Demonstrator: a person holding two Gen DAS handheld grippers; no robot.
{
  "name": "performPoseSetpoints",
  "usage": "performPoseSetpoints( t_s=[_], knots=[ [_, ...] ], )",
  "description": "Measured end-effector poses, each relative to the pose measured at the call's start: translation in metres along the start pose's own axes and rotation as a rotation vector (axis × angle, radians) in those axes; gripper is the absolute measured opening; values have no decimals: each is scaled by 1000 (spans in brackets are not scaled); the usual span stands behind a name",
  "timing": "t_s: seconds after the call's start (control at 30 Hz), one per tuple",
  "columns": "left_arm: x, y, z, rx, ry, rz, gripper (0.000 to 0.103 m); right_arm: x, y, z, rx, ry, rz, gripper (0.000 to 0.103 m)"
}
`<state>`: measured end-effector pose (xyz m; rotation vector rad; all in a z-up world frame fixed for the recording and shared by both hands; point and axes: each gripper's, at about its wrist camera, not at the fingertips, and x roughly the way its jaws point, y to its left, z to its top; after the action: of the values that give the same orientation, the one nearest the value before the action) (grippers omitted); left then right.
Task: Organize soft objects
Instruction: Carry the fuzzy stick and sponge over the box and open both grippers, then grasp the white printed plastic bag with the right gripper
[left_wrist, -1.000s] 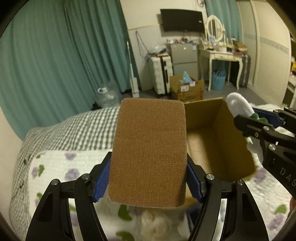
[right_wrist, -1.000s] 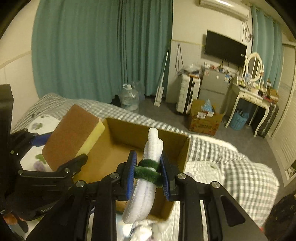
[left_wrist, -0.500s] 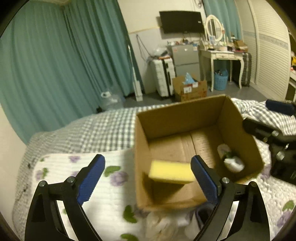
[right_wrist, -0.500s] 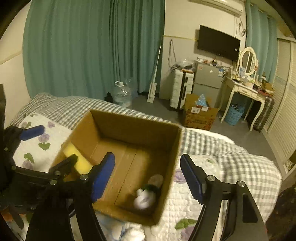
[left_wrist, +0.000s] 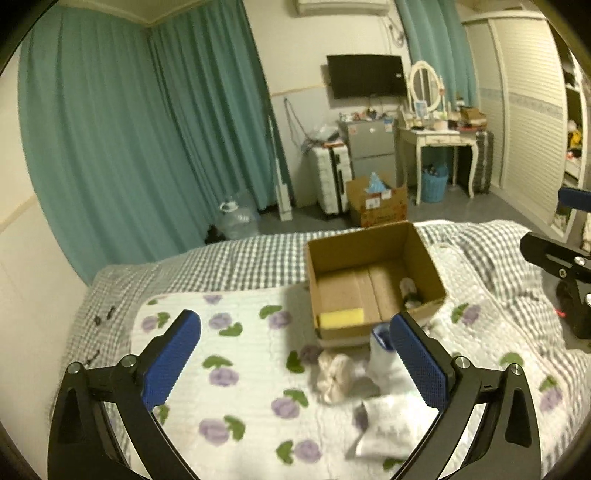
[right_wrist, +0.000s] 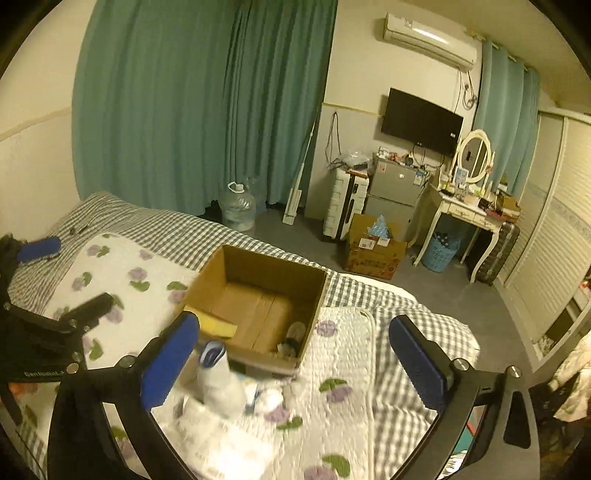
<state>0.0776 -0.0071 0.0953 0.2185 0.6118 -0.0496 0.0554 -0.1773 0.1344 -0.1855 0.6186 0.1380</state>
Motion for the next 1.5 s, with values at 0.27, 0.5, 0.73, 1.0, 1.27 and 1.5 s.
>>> performPoseSetpoints(
  t_s=[0.27, 0.5, 0.73, 1.0, 1.27, 1.5],
  knots=[
    [-23, 1, -51, -44, 14, -25, 103, -25, 29, -41, -14, 32, 26, 103],
    [29, -7, -112, -87, 93, 3, 103, 42, 53, -110, 31, 147, 67, 103],
    [87, -10, -153, -116, 155, 44, 103, 121, 70, -161, 53, 238, 134, 103],
    [106, -13, -181, -75, 190, 48, 103, 172, 102, -218, 27, 386, 261, 103],
    [105, -21, -182, -41, 182, 62, 103, 184, 108, -233, -3, 427, 220, 89],
    [100, -20, -180, -48, 186, 68, 103, 144, 102, -221, -7, 340, 248, 35]
  ],
)
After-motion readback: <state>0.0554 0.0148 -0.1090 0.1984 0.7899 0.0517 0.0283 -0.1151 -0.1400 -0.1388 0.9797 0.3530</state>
